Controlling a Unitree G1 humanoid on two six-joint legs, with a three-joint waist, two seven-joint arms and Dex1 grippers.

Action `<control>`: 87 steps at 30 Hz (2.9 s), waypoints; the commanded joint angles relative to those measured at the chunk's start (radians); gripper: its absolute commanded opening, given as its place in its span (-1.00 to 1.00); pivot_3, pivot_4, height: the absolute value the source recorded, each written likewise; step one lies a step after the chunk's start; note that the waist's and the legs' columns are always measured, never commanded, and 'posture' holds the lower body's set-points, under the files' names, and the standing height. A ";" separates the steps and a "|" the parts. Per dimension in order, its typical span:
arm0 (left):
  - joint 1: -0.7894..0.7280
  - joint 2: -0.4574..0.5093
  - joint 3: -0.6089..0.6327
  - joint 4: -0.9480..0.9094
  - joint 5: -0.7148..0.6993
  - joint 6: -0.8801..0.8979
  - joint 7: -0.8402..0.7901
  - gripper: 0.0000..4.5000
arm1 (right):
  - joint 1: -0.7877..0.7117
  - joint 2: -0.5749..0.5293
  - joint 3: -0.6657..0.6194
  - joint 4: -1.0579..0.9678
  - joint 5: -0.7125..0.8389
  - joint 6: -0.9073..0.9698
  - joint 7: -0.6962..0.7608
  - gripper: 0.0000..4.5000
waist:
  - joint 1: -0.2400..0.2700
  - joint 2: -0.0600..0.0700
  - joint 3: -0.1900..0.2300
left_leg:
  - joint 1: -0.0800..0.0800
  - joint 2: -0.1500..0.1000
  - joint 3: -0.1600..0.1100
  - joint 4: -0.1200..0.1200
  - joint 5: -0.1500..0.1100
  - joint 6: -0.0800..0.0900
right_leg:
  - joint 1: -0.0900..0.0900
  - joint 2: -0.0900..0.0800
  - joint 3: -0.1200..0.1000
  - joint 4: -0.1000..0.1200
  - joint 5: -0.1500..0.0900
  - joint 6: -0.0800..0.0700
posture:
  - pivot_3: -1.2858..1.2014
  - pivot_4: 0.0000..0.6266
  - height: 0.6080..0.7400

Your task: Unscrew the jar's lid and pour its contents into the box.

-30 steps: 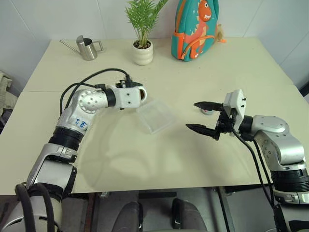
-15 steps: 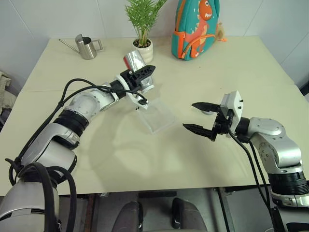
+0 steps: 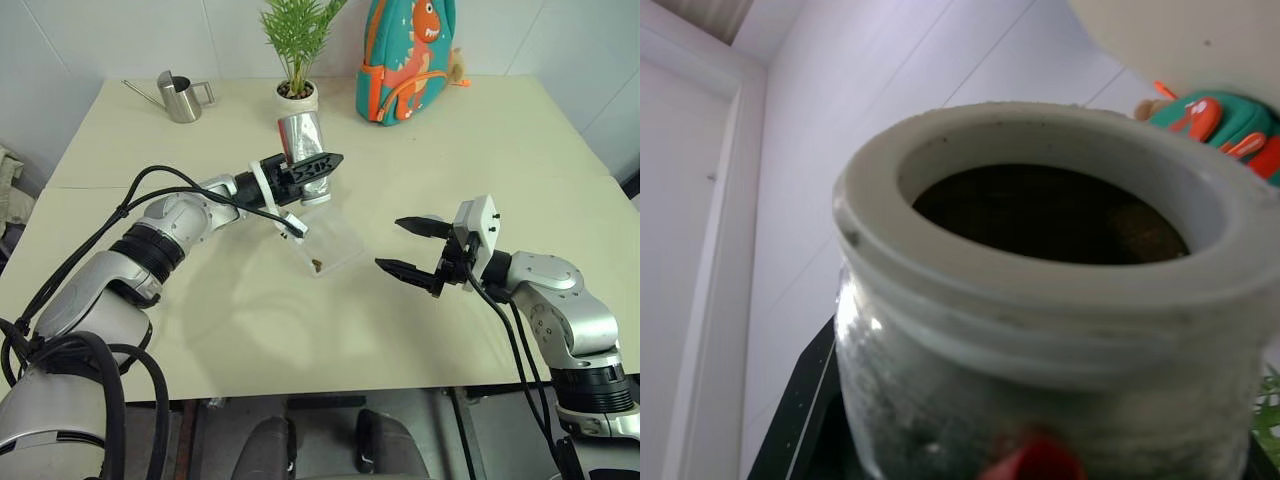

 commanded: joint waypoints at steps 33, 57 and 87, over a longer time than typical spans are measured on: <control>0.841 -0.106 1.341 -0.454 -1.948 0.645 -1.101 -0.12 | -0.152 0.081 0.059 0.259 -0.070 -0.154 0.129 0.99 | -0.025 -0.005 -0.003 | 0.006 0.006 -0.005 0.011 -0.001 0.000 | 0.005 -0.001 0.004 0.007 0.004 -0.001 | 0.03 -0.52 1.00; 1.168 -0.076 1.392 -0.741 -1.966 0.685 -1.231 0.99 | -0.151 0.099 0.065 0.244 -0.057 -0.144 0.151 1.00 | -0.028 -0.005 -0.003 | 0.008 0.013 0.002 0.011 -0.011 -0.001 | 0.003 0.001 0.002 0.002 0.004 -0.002 | 0.03 -0.52 1.00; 1.097 0.206 1.133 -0.940 -1.958 0.586 -1.794 0.99 | -0.148 -0.050 -0.020 0.339 -0.092 -0.234 0.240 1.00 | -0.046 0.000 -0.001 | 0.009 0.017 0.011 0.009 -0.018 -0.002 | 0.001 0.005 0.000 -0.002 0.002 -0.006 | 0.03 -0.52 1.00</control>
